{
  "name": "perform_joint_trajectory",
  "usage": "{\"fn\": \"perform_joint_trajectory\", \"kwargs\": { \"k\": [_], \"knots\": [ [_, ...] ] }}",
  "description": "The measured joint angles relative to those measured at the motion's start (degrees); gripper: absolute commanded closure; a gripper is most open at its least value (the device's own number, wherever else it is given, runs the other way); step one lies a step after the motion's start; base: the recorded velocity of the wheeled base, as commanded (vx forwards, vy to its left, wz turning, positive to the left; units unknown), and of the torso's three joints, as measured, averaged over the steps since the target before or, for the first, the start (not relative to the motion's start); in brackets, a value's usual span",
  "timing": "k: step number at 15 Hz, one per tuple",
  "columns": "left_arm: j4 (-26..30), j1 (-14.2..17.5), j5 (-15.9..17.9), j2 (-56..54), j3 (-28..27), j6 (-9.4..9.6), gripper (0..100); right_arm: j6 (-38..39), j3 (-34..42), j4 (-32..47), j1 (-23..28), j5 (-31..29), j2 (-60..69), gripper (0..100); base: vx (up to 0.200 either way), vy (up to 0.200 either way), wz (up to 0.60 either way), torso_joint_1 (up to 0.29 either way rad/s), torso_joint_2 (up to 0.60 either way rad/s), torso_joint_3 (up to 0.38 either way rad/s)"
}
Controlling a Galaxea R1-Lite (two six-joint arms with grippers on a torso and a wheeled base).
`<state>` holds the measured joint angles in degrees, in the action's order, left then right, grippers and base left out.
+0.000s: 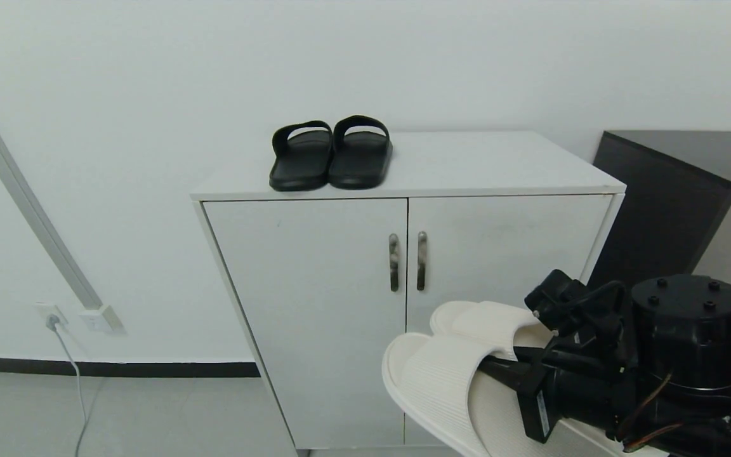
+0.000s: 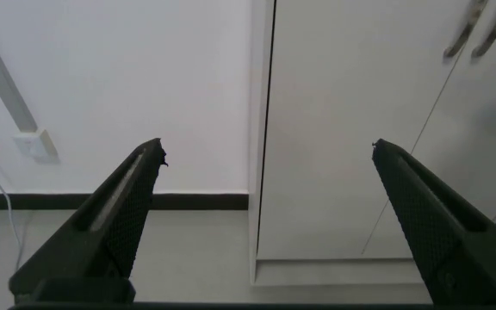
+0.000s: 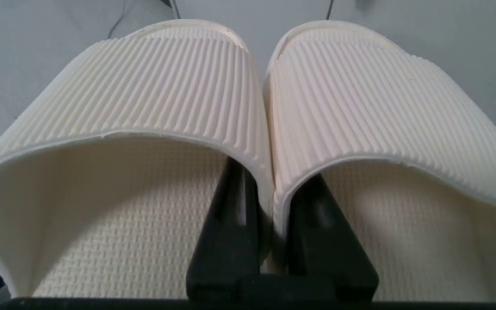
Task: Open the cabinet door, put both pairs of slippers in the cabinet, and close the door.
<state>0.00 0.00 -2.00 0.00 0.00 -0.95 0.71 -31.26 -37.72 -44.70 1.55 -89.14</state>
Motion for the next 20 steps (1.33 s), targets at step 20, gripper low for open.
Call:
{"fn": "perform_joint_trajectory", "kwargs": {
  "k": [20],
  "knots": [
    [-0.55, -0.46, 0.3, 3.11, -1.21, 2.34, 0, -1.6, 1.22, -1.23, 0.0, 0.09, -0.39, 100, 0.0, 0.0, 0.0, -0.027, 0.21, 0.178]
  ]
}}
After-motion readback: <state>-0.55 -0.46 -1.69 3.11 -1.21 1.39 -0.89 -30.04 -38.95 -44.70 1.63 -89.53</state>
